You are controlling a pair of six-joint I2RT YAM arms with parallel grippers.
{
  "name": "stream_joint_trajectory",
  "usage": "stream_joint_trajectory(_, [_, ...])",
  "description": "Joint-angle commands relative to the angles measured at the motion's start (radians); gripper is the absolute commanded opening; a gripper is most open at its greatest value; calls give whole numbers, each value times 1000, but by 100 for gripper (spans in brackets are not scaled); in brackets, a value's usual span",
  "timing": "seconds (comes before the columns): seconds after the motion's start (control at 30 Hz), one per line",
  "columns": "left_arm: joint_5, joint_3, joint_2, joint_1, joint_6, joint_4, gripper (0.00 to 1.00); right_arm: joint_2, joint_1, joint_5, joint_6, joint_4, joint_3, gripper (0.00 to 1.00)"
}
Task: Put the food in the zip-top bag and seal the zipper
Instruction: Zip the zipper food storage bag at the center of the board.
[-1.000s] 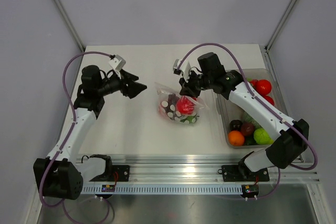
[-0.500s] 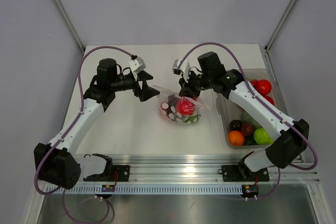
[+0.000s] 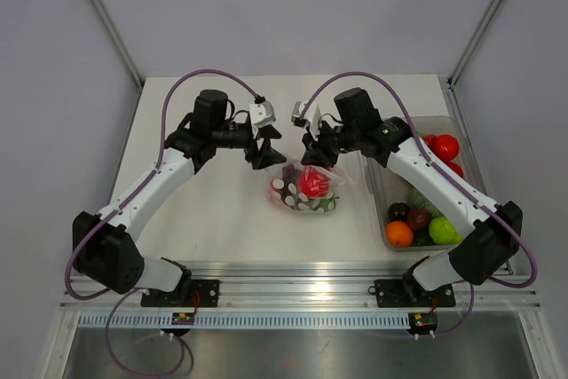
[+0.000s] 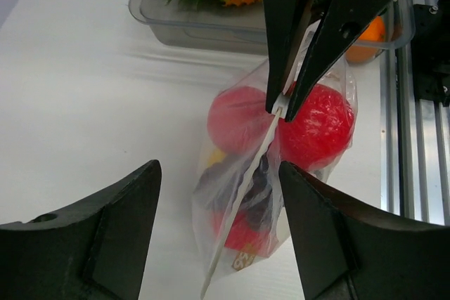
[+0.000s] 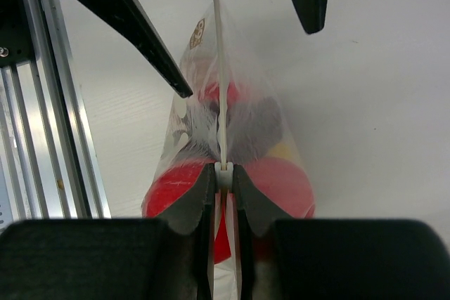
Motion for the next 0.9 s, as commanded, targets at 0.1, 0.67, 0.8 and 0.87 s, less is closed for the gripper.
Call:
stream_joint_trajectory(0.1, [75, 38, 13, -19, 62, -48, 70, -18, 4, -46, -9, 37, 59, 0])
stream_joint_trajectory(0.67, [143, 103, 88, -33, 95, -170, 0, -32, 4, -43, -2, 43, 58, 0])
stream_joint_trajectory(0.8, [109, 107, 88, -33, 86, -204, 0, -33, 4, -40, 23, 45, 71, 14])
stream_joint_trajectory(0.87, [104, 89, 76, -33, 80, -186, 0, -27, 4, -38, 69, 17, 113, 27])
